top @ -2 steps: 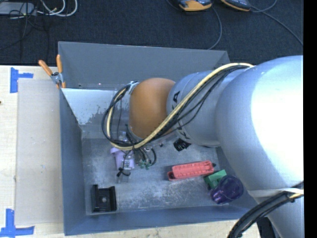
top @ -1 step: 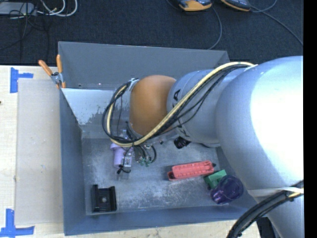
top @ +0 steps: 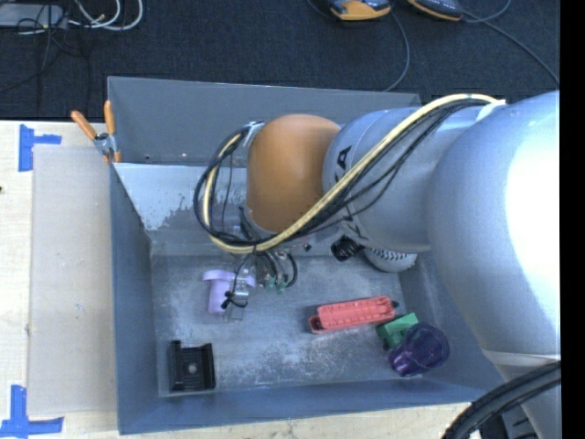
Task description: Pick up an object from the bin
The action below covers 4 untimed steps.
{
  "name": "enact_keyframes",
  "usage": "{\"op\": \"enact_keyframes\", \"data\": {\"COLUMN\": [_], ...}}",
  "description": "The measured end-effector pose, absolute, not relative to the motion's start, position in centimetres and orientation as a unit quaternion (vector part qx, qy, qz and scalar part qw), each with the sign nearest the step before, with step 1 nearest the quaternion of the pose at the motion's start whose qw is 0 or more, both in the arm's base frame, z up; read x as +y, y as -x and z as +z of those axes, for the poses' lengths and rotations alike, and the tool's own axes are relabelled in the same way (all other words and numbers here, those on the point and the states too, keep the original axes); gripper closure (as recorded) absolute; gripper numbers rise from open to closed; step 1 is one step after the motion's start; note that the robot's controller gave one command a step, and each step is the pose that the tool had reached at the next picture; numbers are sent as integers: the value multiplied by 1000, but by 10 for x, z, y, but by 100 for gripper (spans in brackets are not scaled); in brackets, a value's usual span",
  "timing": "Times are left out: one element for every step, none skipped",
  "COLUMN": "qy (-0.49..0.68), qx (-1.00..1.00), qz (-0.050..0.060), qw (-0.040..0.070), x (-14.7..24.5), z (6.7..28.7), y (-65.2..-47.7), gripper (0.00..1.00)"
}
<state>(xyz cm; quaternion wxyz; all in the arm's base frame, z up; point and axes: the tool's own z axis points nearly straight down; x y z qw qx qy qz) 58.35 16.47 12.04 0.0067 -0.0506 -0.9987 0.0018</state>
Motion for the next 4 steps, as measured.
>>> {"op": "enact_keyframes", "data": {"qy": [52, 136, 212, 135], "qx": [-999, -991, -977, -991], "qz": [0, 1, 3, 0], "qw": [2, 2, 7, 2], "x": [165, 157, 159, 128], "z": [173, 136, 106, 71], "y": [-587, -584, -583, -591], "gripper": [0, 0, 0, 100]}}
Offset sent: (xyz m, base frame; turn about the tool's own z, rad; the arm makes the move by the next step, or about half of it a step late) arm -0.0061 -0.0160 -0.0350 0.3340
